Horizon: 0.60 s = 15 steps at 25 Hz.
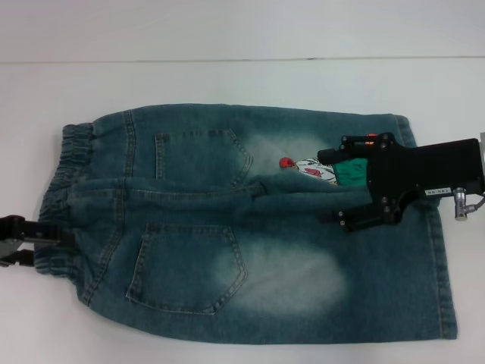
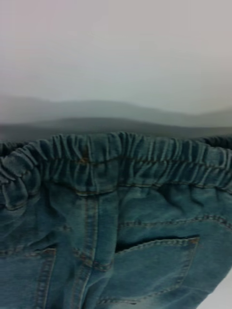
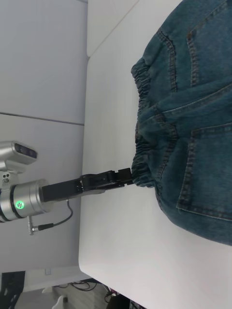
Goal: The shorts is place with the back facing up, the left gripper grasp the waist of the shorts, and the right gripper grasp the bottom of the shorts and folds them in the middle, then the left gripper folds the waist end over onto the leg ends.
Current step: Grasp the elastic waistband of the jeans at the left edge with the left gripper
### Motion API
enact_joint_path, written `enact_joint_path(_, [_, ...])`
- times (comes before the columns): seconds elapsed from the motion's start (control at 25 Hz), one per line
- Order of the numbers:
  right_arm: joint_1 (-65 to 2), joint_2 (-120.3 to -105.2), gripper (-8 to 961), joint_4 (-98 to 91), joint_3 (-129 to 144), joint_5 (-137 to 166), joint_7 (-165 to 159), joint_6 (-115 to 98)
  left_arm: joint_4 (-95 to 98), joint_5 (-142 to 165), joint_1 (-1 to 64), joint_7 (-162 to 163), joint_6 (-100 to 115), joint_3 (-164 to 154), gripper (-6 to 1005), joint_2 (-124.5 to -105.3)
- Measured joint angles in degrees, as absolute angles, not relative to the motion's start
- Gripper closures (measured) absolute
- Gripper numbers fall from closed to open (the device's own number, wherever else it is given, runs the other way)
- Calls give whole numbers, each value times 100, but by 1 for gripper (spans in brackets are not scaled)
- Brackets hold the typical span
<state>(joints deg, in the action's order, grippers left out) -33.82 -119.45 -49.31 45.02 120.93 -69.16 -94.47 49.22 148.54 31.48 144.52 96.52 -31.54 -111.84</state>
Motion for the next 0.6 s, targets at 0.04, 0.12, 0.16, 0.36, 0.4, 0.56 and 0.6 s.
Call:
enact_joint_path(0.04, [-3386,-11944,57,-4930,4502,12093,-6909,-9445,4922,14854,3148,14452,9652,-3154,66,-11184])
enact_joint_path(0.12, [-3389,-11944,57,-4931,4507,12089,-6899,-9439,4929,14856,3117,14422,9672,-3193,66,-11192])
enact_joint_path(0.16, [-3391,-11944,57,-4931,4508,12086,-6897,-9436,4932,14857,3104,14410,9631,-3291,66,-11205])
enact_joint_path(0.36, [-3385,-11944,57,-4930,4482,12083,-6886,-9425,4943,14861,3076,14368,9456,-3684,67,-11255])
enact_joint_path(0.4, [-3375,-11944,57,-4931,4474,12082,-6879,-9425,4944,14867,3071,14350,9415,-3781,101,-11270])
enact_joint_path(0.56, [-3355,-11944,57,-4931,4460,12077,-6852,-9422,4974,14882,3065,14326,9307,-4024,238,-11329])
enact_joint_path(0.6, [-3351,-11944,57,-4930,4459,12077,-6850,-9422,4992,14881,3065,14325,9302,-4035,277,-11338])
